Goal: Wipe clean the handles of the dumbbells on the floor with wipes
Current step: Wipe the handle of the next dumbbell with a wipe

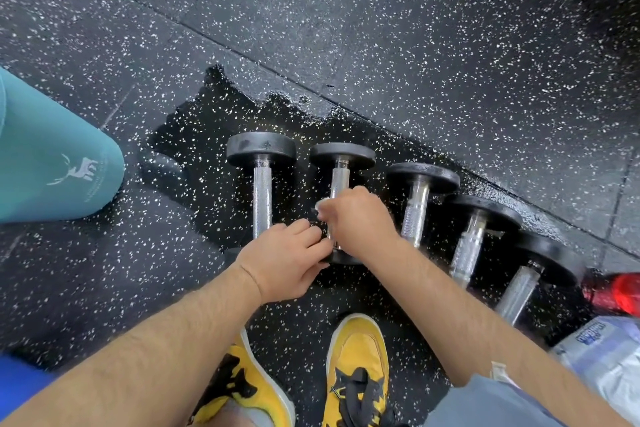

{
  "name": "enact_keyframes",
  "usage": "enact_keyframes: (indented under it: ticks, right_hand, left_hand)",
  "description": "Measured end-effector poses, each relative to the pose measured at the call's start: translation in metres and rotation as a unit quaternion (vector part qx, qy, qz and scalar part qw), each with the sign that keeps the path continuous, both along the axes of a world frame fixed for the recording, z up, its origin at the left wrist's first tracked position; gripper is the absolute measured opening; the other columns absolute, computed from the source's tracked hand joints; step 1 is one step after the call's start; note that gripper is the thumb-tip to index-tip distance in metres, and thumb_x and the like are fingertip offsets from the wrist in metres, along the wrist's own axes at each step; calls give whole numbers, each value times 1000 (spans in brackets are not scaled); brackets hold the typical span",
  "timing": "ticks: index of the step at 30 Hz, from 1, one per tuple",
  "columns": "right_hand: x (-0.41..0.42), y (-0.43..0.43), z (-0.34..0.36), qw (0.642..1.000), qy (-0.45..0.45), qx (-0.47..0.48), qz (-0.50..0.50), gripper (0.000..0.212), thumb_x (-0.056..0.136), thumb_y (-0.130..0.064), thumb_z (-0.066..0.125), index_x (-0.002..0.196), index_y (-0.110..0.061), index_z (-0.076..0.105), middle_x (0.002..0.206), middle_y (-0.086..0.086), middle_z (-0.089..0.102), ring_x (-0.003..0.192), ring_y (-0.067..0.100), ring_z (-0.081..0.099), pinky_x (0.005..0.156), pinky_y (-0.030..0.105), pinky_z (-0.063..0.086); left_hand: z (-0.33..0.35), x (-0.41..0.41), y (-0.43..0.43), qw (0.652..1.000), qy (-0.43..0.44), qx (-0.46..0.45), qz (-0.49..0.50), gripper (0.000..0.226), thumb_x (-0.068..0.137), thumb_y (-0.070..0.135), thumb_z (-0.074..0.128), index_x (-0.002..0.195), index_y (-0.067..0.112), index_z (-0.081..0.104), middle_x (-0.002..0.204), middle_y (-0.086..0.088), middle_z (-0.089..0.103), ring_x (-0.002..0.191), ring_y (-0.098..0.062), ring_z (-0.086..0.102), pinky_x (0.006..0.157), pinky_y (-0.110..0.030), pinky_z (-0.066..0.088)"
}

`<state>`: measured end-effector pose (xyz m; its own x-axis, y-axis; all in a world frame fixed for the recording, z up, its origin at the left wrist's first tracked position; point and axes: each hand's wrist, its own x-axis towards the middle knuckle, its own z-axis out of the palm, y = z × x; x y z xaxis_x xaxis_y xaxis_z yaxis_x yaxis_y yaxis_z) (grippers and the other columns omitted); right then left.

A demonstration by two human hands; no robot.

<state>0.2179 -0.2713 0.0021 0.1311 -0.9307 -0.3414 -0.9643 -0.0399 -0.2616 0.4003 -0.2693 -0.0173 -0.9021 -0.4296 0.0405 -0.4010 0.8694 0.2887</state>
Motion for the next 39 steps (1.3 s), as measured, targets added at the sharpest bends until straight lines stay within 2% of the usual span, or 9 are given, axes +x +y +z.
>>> enact_keyframes:
  ticks: [4, 7, 12, 16, 21, 24, 34, 37, 39]
  right_hand:
    - [-10, -2, -5, 991, -79, -66, -88, 15, 100, -27, 57, 101, -23, 71, 77, 2, 57, 82, 29, 52, 64, 36, 46]
    - [-12, 12, -5, 976, -174, -20, -128, 22, 101, -27, 57, 119, -26, 70, 91, 2, 65, 89, 24, 58, 76, 40, 51]
    - [-16, 3, -7, 979, -139, 5, -146, 18, 102, -28, 53, 117, -24, 63, 100, 0, 65, 95, 22, 59, 77, 39, 52]
    - [-17, -1, -4, 968, -126, 23, -218, 7, 99, -18, 54, 102, -19, 49, 93, 2, 64, 78, 19, 61, 68, 41, 54]
    - [-21, 15, -2, 970, -137, 76, -184, 11, 99, -9, 48, 102, -19, 43, 90, 1, 57, 75, 15, 54, 64, 36, 48]
    - [-30, 3, -2, 953, -180, 90, -227, 12, 102, -8, 45, 104, -19, 41, 89, -2, 55, 74, 8, 51, 56, 27, 38]
    - [-35, 0, -7, 901, -257, 128, -324, 6, 104, -26, 50, 100, -23, 52, 109, -6, 60, 89, 5, 55, 63, 23, 38]
    - [-34, 6, -5, 896, -271, 140, -323, 9, 104, -27, 50, 97, -23, 53, 97, -14, 57, 84, 2, 53, 63, 23, 36]
    - [-35, 17, -4, 915, -240, 167, -277, 9, 103, -26, 50, 95, -24, 52, 93, -11, 59, 83, 7, 55, 64, 26, 39]
  left_hand:
    - [1, 0, 0, 1000, 1, 1, 0, 20, 90, 34, 53, 98, 17, 59, 84, 1, 54, 75, -21, 49, 52, -32, 42]
    - [2, 0, 1, 1000, -3, -2, -2, 18, 89, 34, 55, 95, 17, 58, 83, 1, 52, 74, -20, 48, 52, -31, 39]
    - [3, -1, -1, 1000, -4, 1, -3, 18, 90, 33, 55, 96, 17, 59, 84, 2, 52, 74, -19, 47, 52, -30, 39]
    - [2, 0, 1, 1000, -5, 15, -2, 17, 92, 33, 54, 98, 18, 58, 85, 3, 52, 75, -19, 46, 52, -32, 44]
    - [0, 0, -1, 1000, -11, 14, 0, 19, 92, 34, 54, 99, 17, 59, 85, 3, 52, 75, -20, 47, 52, -34, 45]
    - [1, -1, 0, 1000, -13, 20, -5, 18, 92, 34, 57, 101, 18, 60, 87, 3, 53, 75, -19, 46, 53, -33, 45]
    - [2, -1, 0, 1000, -16, 21, -9, 19, 91, 33, 59, 103, 18, 59, 87, 4, 52, 75, -18, 45, 54, -31, 43]
    - [2, 0, 0, 1000, -14, 19, -10, 19, 92, 33, 58, 102, 18, 60, 86, 3, 52, 75, -18, 45, 53, -31, 43]
    - [1, 0, 0, 1000, -18, 16, -9, 20, 93, 34, 55, 102, 18, 61, 86, 3, 52, 75, -18, 45, 53, -32, 44]
